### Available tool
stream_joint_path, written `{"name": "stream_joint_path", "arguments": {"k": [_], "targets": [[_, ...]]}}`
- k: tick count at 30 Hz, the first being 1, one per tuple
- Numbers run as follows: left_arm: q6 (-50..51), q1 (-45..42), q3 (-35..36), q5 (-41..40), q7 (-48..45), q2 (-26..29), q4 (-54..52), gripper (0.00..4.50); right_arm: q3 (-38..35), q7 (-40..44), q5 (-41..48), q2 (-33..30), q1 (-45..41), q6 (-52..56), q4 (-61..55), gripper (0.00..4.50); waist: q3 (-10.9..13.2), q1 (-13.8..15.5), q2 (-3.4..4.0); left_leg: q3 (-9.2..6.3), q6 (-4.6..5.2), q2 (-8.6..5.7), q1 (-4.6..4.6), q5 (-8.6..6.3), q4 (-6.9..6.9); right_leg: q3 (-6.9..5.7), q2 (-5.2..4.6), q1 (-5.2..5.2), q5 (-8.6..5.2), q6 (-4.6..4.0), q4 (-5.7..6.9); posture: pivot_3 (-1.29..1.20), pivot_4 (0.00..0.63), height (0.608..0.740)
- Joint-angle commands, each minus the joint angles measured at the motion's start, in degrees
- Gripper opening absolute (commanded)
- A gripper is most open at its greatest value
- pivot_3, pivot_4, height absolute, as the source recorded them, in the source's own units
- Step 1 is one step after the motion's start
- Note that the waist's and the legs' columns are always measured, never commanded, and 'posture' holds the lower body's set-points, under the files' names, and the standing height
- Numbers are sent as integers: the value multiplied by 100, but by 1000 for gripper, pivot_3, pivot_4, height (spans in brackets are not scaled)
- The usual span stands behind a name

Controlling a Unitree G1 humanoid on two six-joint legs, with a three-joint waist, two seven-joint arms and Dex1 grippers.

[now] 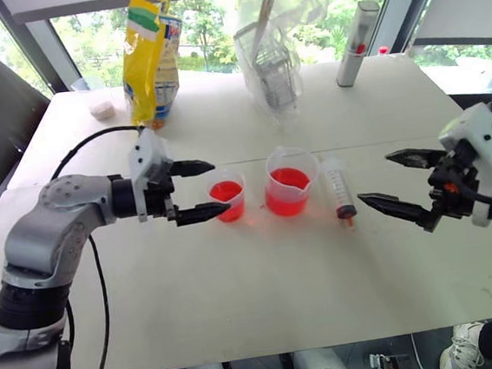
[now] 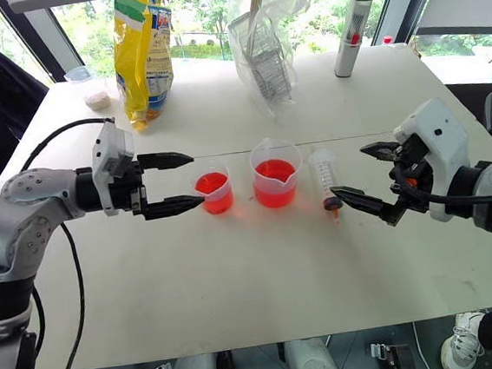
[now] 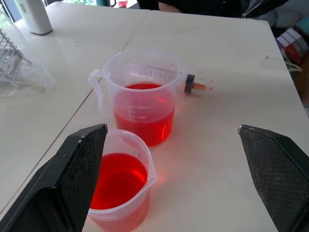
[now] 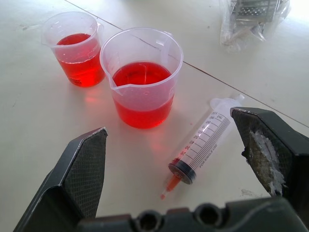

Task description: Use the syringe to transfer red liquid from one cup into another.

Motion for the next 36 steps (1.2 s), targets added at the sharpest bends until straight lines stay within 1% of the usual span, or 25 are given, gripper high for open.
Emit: {"name": "stream_joint_path", "arguments": {"k": [1, 21, 27, 32, 35, 36], "targets": [[-102, -181, 68, -11, 28, -24, -20, 4500, -56, 31, -47, -137, -2, -145, 5, 4457, 0, 2, 0, 0, 0, 0, 0, 0, 0, 0, 0, 0, 0, 0, 0, 0, 150, 739], [-130, -435, 39, -1, 23, -107, 153, 4500, -107, -8, -66, -130, 162, -188, -22, 4457, 0, 56, 0, 2, 0, 0, 0, 0, 4, 0, 0, 2, 0, 1, 0, 0, 150, 739], [-138, -424, 33, 6, 42, -147, 144, 4500, -73, -80, 55, -200, 21, 35, 142, 4457, 0, 88, 0, 2, 0, 0, 1, 0, 4, 0, 0, 2, 0, 1, 0, 0, 150, 739], [-192, -506, -5, 47, 29, -221, 213, 4500, 298, -267, 189, -471, -563, 583, 699, 4457, 0, 119, 0, 7, 0, 0, 3, 0, 6, 3, -1, 2, 1, 0, 0, 0, 150, 739], [-248, -553, -64, 63, 10, -281, 273, 4500, 1113, -295, 191, -815, -1573, 1228, 1450, 4457, 0, 105, 3, 10, 0, 0, 7, 0, 5, 6, -1, 1, 0, -2, 1, 0, 150, 739], [-280, -561, -94, 84, -4, -298, 293, 4500, 1429, -316, 159, -836, -1980, 1463, 1743, 4457, 0, 108, 3, 13, 0, 1, 9, 0, 5, 8, -2, 1, 0, -4, 1, 0, 150, 739]]}}
